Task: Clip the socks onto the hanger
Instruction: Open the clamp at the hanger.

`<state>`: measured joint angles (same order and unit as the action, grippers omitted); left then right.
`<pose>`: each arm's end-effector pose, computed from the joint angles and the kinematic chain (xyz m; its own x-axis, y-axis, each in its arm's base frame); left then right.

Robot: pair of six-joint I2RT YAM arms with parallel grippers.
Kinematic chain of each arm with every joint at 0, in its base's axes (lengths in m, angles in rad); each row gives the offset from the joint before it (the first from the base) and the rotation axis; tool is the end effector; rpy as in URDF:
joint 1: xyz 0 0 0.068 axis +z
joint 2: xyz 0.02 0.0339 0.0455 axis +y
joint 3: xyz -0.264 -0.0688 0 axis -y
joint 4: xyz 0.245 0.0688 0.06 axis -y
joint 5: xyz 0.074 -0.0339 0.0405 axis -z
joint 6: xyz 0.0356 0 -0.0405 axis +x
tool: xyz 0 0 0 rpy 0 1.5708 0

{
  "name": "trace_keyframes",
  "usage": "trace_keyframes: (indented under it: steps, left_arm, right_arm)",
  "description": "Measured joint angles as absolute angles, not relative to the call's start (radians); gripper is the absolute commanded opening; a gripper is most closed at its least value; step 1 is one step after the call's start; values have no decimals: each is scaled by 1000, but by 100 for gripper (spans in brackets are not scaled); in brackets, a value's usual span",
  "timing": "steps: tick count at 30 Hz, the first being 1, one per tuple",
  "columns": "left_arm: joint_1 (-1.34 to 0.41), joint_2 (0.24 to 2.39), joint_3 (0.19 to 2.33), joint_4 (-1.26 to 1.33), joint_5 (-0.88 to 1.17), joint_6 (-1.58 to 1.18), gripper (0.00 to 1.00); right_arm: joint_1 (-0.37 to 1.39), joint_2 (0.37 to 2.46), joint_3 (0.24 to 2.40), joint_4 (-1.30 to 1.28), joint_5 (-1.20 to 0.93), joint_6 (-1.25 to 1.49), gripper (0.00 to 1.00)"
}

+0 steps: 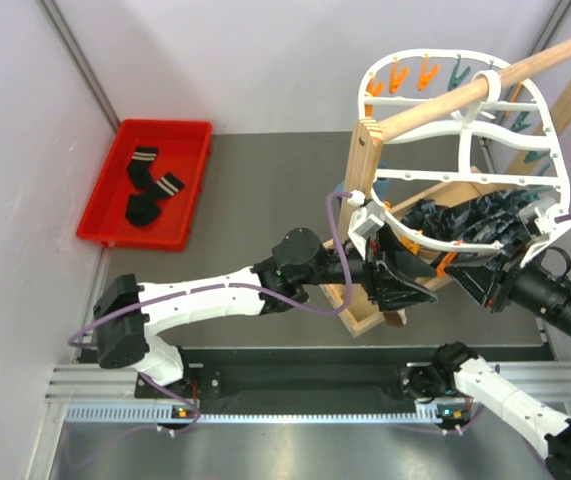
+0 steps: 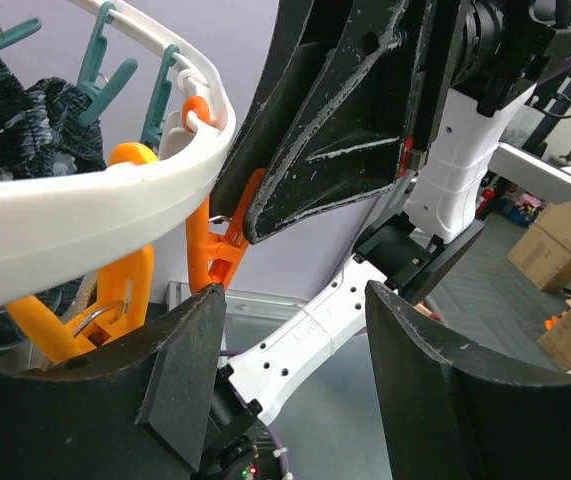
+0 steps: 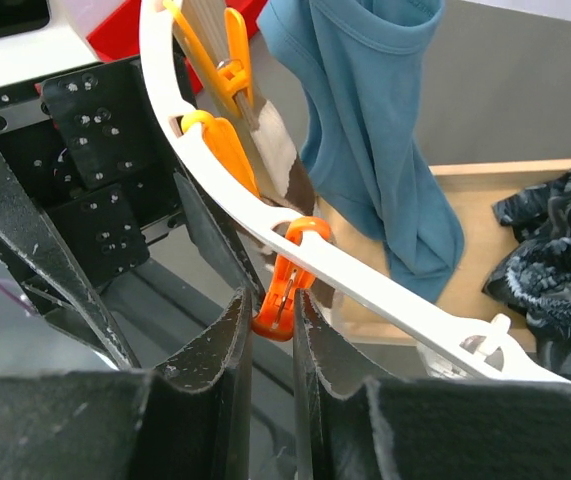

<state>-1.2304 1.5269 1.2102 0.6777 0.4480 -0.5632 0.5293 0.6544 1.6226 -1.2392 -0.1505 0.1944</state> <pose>0.1054 -0.3437 0.3954 -0.4261 -0.2382 -0.8727 0.8957 -0.2463 -0.3701 0.0018 0.0072 0.4808 -0.3472 0.0181 -0.9376 -0.5675 0.7919 0.2255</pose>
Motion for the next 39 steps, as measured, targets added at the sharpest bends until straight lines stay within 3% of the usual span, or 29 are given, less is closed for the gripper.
trace_keyframes:
  steps: [8,28,39]
  left_arm:
    - [-1235,1545,1237,678,398,-569,59]
    - [-1238,1509,1215,690,241,-521,62]
    - [-1232,1583,1259,722,419,-557,56]
  right_arm:
    - [528,654,1623,-1243,-145,175,0]
    - [528,654,1653,-1267,-216,178,0]
    - [529,654,1657,-1263,-234,186,0]
